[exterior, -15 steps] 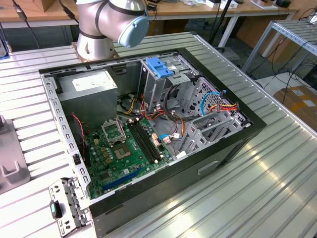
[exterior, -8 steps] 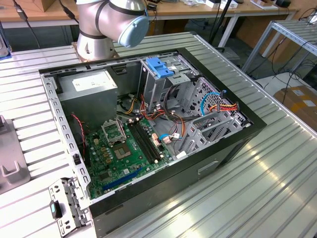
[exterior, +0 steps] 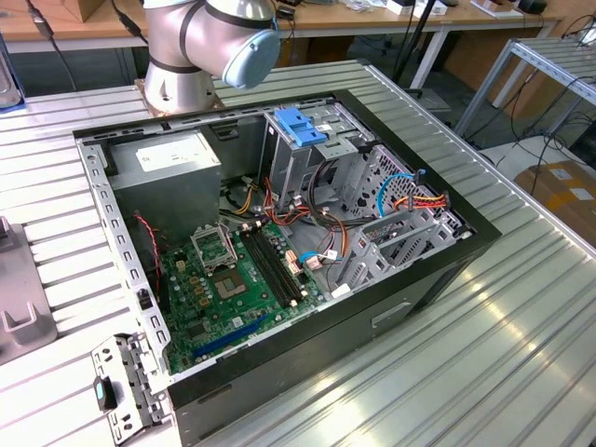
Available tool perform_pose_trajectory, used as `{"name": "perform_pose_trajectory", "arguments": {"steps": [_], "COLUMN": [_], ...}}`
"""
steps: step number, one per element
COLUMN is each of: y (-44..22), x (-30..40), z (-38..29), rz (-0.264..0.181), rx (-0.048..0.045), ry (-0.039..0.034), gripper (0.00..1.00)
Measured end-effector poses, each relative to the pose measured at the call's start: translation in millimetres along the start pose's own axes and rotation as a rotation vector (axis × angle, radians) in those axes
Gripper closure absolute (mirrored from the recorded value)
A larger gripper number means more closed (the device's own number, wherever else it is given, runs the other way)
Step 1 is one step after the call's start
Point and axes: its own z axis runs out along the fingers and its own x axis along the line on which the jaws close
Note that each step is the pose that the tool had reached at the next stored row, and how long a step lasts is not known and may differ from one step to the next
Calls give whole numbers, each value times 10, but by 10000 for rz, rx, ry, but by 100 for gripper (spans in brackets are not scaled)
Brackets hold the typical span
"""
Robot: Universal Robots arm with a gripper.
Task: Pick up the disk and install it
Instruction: 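Pick up the disk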
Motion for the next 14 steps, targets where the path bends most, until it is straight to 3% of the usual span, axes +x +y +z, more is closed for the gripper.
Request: {"name": "perform_pose_trajectory", "arguments": {"steps": [14], "y": [-75], "x": [5], "z": [-1], "rz": [0], "rx": [-1], "ry": [0], "gripper": [63]}}
